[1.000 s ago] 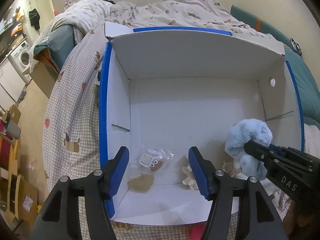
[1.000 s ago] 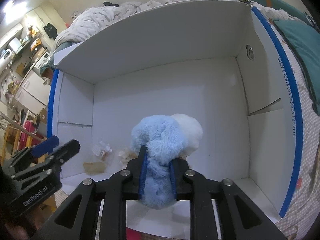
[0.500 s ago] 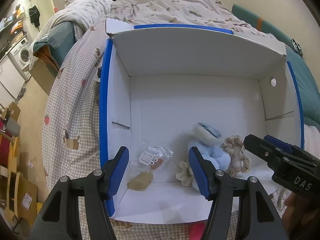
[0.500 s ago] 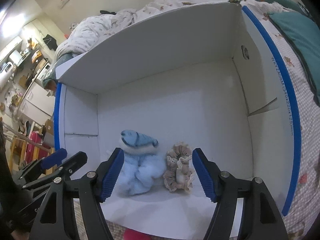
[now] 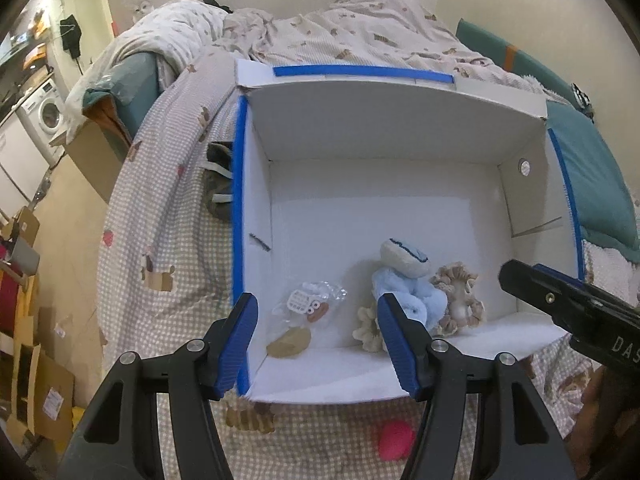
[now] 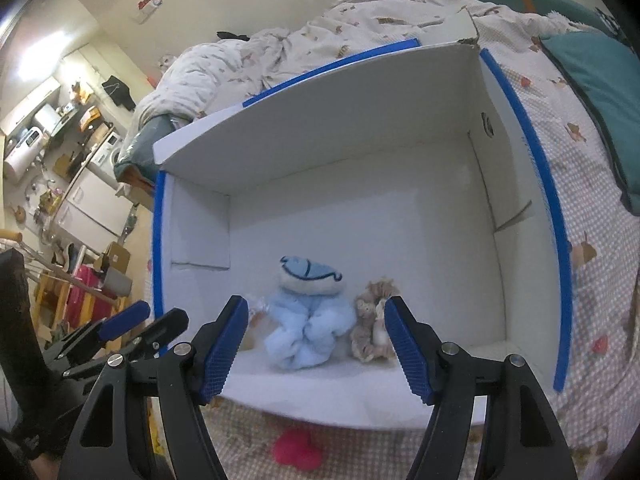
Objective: Organize soft objects
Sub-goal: 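Move the left tool back out toward the pink rubber ball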
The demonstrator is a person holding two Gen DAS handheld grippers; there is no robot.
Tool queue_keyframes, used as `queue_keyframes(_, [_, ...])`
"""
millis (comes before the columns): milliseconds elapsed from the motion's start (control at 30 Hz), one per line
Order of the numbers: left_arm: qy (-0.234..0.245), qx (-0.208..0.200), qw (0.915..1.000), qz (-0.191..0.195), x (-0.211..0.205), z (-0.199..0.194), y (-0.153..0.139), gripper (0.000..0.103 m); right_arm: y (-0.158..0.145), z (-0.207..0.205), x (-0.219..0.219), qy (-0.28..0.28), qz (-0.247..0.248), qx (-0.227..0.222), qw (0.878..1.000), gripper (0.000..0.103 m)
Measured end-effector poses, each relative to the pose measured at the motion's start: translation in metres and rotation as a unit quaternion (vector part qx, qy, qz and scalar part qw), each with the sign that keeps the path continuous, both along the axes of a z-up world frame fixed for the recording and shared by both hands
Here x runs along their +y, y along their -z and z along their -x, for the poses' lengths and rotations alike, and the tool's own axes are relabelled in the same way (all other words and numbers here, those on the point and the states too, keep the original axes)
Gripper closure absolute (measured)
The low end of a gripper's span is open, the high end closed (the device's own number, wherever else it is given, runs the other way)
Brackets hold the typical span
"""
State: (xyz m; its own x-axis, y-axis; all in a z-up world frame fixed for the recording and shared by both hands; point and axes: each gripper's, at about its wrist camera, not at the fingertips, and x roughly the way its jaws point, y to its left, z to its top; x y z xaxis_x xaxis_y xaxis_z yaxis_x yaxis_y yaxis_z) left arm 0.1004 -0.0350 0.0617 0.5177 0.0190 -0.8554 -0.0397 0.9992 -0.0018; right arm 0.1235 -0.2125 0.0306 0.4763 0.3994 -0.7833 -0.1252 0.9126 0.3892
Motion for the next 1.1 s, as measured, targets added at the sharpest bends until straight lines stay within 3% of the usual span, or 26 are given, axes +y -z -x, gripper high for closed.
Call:
queue_keyframes(533, [-0.034, 0.014, 0.9991, 0.022, 0.023, 0.058, -0.001, 0.044, -0.003, 0.067, 0.007, -0.033, 0.023, -0.005, 0.999, 0.029])
queue_keyframes(867, [-0.043, 0.035, 0.9981, 0.027, 0.025, 0.086, 0.009, 0.044, 0.013, 0.098, 0.002, -0.021, 0.017, 0.027, 0.999, 0.029])
queue_keyframes(1100, [-0.043, 0.068, 0.9963, 0.03, 0.023, 0.092, 0.028, 0.044, 0.035, 0.093, -0.008, 0.014, 0.019, 0.07, 0.997, 0.029])
